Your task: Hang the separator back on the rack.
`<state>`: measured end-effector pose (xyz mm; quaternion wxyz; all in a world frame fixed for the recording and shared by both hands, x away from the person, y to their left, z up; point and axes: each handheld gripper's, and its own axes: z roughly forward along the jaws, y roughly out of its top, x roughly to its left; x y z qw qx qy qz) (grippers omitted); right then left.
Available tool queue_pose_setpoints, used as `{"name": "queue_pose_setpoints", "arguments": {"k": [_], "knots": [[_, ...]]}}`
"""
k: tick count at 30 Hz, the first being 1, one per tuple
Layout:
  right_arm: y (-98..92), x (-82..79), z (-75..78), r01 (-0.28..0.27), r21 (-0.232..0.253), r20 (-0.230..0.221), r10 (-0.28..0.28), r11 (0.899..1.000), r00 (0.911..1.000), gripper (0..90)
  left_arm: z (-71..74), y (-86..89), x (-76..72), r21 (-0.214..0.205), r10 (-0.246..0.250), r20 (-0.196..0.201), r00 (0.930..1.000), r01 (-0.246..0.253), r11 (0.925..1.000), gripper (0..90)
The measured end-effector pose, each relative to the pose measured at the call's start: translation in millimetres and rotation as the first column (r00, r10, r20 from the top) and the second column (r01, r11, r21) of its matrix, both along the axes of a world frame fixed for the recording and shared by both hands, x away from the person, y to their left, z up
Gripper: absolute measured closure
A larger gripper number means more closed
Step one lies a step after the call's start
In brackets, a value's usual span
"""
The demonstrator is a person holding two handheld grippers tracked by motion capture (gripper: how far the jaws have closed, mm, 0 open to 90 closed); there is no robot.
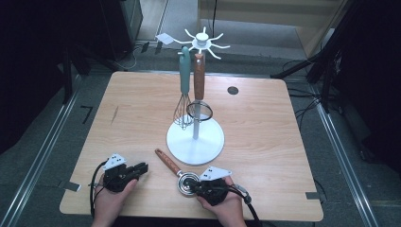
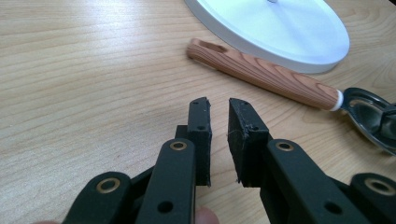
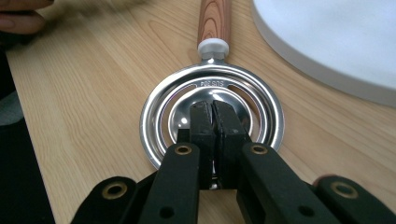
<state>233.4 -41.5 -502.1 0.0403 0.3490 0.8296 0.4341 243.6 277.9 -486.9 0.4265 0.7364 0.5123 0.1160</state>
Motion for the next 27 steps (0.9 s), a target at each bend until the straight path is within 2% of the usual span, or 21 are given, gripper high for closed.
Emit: {"name": "queue_pose_setpoints", "arguments": {"k": [6, 11, 21, 24, 27], "knots": [[-15.5, 0.0, 0.2, 0.017, -0.014, 0.002, -0.017, 1.0, 0.9999, 88.1, -0.6, -1.7, 1.5, 0.003, 0.001, 0.004, 1.0, -0.001, 1.0, 80.0], [-28.9, 2.0, -0.1, 0.057, -0.022, 0.006, -0.057, 0.998, 0.9984, 87.6, -1.3, -7.3, 5.0, 0.009, -0.003, -0.001, 1.0, 0.003, 1.0, 82.4], [-56.0, 7.5, 1.8, 0.155, -0.029, 0.003, -0.155, 0.987, 0.9878, 86.3, -2.4, -19.2, 10.8, 0.016, -0.038, -0.009, 0.9993, 0.038, 0.9992, 88.2], [-57.6, 8.4, 9.9, 0.169, -0.006, 0.025, -0.169, 0.986, 0.9853, 84.1, -3.5, -22.0, 11.3, 0.021, -0.043, -0.012, 0.999, 0.043, 0.9988, 88.4], [-50.0, 11.0, 17.6, 0.145, 0.028, 0.044, -0.146, 0.989, 0.9883, 79.0, -4.1, -25.1, 11.5, 0.024, -0.048, -0.014, 0.9987, 0.049, 0.9985, 88.7]]}}
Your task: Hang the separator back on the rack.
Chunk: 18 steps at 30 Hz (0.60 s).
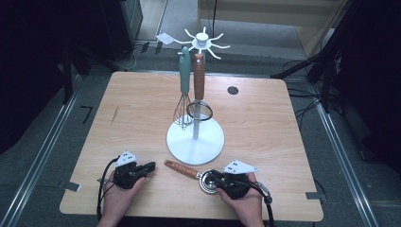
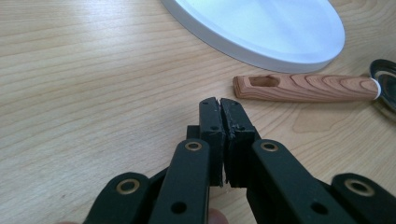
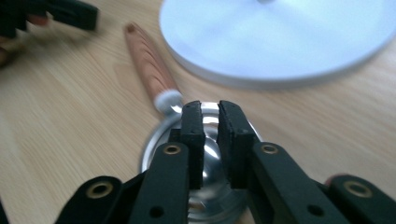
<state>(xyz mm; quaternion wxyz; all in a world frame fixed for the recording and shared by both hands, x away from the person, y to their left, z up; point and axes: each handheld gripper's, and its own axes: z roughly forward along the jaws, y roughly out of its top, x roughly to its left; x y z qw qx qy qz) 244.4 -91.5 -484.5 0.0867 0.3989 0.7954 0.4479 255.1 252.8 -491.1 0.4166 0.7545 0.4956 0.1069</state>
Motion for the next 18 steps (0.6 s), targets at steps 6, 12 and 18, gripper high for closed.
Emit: {"name": "queue_pose_setpoints", "arguments": {"k": [6, 12, 18], "knots": [[30.6, 9.7, 2.1, -0.108, -0.032, 0.023, 0.109, 0.994, 0.9938, 64.6, 0.5, 0.2, -1.5, 0.0, 0.0, 0.001, 1.0, 0.0, 1.0, 88.3], [47.2, 20.8, -7.5, -0.135, -0.103, -0.007, 0.135, 0.985, 0.9908, 63.6, 0.7, 2.7, -2.7, -0.002, -0.001, 0.0, 1.0, 0.001, 1.0, 87.2], [49.6, 23.1, -9.7, -0.157, -0.128, -0.009, 0.157, 0.979, 0.9875, 68.0, 1.1, 3.9, -3.9, -0.005, -0.004, 0.002, 1.0, 0.004, 1.0, 86.8]]}}
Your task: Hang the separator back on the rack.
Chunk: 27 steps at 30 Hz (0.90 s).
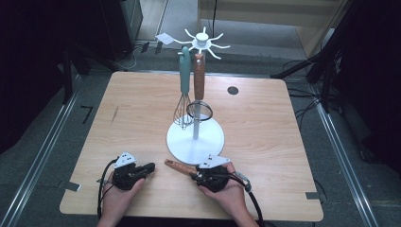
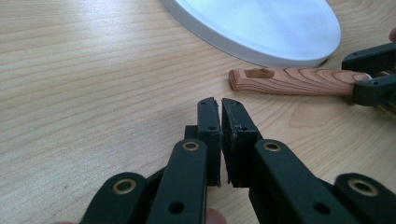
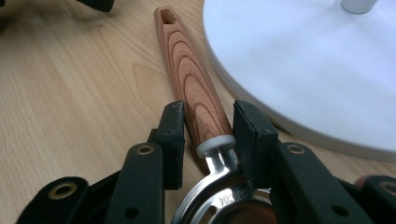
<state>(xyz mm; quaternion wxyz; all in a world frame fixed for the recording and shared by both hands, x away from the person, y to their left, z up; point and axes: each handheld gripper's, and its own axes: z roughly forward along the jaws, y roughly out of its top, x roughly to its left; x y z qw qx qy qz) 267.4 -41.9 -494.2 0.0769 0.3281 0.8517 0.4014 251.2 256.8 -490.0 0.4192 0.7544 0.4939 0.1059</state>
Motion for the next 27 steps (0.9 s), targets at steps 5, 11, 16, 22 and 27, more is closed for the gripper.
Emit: {"name": "queue_pose_setpoints", "arguments": {"k": [5, 11, 16, 22, 27], "knots": [[-2.9, -6.0, 0.9, -0.05, 0.005, 0.0, 0.05, 0.999, 0.9987, 71.0, 0.2, -0.3, -0.8, -0.004, -0.004, -0.001, 1.0, 0.004, 1.0, 86.5], [-9.9, -15.1, 0.3, -0.116, -0.002, 0.013, 0.116, 0.993, 0.9931, 71.2, 0.4, -1.6, -1.4, -0.004, -0.013, 0.001, 0.9999, 0.013, 0.9999, 86.1], [-8.6, -22.7, 0.7, -0.197, -0.002, 0.004, 0.197, 0.98, 0.9804, 71.3, 0.7, -2.2, -2.2, -0.009, -0.019, 0.002, 0.9998, 0.019, 0.9998, 86.0], [-6.8, -26.0, 0.4, -0.239, 0.003, -0.005, 0.239, 0.971, 0.971, 70.9, 1.0, -0.5, -1.8, -0.006, -0.016, 0.002, 0.9999, 0.016, 0.9998, 85.2], [-8.4, -24.2, -0.3, -0.228, -0.012, -0.017, 0.228, 0.974, 0.9735, 67.8, 1.9, 5.3, -1.1, -0.012, 0.001, 0.009, 1.0, -0.001, 0.9999, 82.6]]}}
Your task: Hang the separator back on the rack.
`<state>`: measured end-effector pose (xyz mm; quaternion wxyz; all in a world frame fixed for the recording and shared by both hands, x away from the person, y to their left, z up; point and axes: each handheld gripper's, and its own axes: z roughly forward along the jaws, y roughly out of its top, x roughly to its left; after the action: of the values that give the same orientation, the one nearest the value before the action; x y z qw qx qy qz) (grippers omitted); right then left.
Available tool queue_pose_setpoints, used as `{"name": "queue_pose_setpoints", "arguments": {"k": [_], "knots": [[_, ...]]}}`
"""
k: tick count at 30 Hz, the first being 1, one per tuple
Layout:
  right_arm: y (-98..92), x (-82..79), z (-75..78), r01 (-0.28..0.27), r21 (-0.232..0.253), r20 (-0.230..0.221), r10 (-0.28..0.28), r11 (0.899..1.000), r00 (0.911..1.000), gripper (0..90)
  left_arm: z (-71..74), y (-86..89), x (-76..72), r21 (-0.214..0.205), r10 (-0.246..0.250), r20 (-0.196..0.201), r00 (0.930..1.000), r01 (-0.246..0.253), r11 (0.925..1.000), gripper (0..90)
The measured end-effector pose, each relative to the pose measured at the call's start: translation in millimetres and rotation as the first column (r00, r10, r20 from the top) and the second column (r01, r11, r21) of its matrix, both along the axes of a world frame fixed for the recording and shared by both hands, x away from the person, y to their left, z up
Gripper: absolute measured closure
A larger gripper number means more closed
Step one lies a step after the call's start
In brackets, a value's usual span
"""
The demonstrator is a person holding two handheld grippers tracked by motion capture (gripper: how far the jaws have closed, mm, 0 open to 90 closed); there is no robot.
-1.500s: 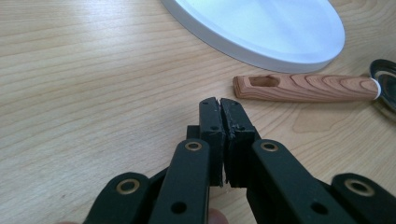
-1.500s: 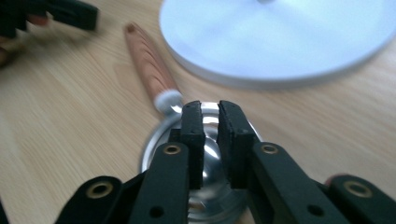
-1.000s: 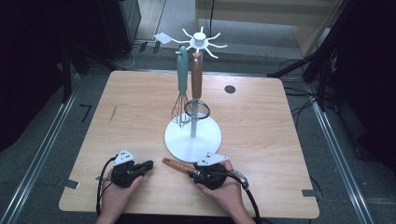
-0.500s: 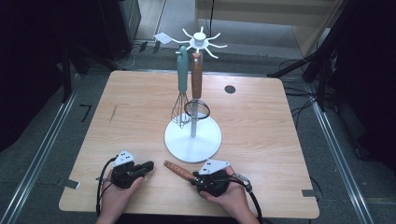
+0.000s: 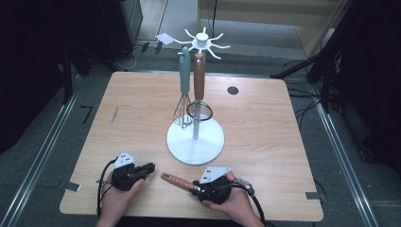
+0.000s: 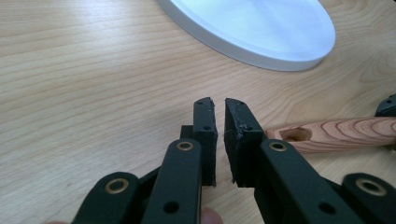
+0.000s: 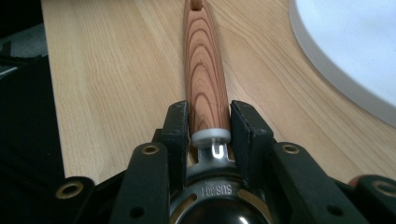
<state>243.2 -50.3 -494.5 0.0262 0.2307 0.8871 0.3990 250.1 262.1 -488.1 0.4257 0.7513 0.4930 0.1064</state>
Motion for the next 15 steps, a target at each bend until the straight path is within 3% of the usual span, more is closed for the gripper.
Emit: {"name": "queue_pose_setpoints", "arguments": {"k": [3, 7, 12, 15], "knots": [[-2.2, 1.9, 2.9, -0.004, 0.009, -0.008, 0.004, 1.0, 1.0, 64.5, 0.8, 6.9, 0.3, -0.005, 0.021, 0.001, 0.9998, -0.021, 0.9998, 79.7], [-3.0, 4.9, 10.7, -0.019, -0.025, -0.022, 0.019, 0.999, 0.9996, 61.7, 2.4, 18.9, 0.3, -0.005, 0.049, 0.008, 0.9987, -0.049, 0.9988, 76.1], [4.8, 10.0, 25.0, -0.04, -0.122, -0.055, 0.033, 0.992, 0.9979, 60.8, 3.0, 34.4, 0.9, -0.002, 0.077, 0.027, 0.9966, -0.077, 0.997, 71.3], [13.2, 14.7, 30.4, -0.096, -0.221, -0.102, 0.075, 0.971, 0.992, 58.7, 2.6, 41.2, 1.9, 0.014, 0.092, 0.037, 0.9951, -0.092, 0.9957, 66.6]]}}
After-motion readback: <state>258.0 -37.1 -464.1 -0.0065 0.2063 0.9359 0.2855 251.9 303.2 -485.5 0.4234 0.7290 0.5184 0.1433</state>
